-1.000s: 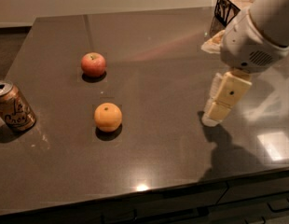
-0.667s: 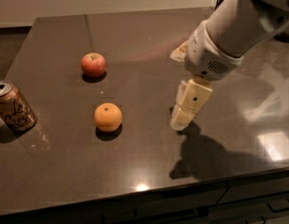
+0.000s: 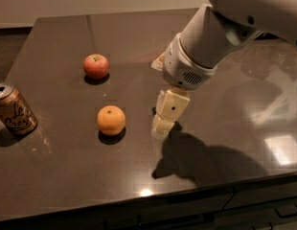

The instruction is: Move orange near apple

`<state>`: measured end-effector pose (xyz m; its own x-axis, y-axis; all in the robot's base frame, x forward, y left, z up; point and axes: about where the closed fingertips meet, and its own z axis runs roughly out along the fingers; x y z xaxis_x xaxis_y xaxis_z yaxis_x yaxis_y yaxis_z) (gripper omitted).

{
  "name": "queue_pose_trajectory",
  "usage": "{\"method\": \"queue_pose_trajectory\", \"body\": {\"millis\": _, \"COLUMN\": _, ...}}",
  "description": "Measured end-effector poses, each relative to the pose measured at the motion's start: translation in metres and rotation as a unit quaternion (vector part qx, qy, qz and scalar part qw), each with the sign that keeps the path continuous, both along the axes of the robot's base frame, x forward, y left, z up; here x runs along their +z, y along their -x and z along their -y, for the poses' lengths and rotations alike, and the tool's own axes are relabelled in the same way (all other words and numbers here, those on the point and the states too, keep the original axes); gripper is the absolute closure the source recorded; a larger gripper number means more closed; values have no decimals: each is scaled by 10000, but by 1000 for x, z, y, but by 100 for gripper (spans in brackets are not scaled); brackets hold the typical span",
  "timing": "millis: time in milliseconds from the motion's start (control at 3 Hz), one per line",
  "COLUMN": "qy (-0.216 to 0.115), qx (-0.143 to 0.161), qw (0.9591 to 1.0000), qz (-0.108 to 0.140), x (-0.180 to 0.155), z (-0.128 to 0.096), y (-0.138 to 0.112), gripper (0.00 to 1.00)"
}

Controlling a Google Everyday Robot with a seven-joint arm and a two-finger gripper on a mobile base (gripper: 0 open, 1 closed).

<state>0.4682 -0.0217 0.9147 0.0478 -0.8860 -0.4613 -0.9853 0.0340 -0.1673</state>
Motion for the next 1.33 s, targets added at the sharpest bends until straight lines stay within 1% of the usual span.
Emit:
{"method": "queue_pose_trajectory", "body": {"millis": 667, "qy": -45, "qx": 335, "qw": 9994, "qz": 27, "x": -30, "z": -54, "y": 0, "gripper": 0}}
{"method": "queue_pose_trajectory", "body": {"millis": 1000, "qy": -27, "qx": 581, "qw": 9983, "qz": 9, "x": -40, "z": -80, "y": 7, "gripper": 0}}
{"method": "queue_pose_trajectory", "body": {"millis": 1333, "qy": 14, "qx": 760, "qw": 9971, "qz": 2, "x": -48, "z": -98, "y": 14, "gripper": 0}}
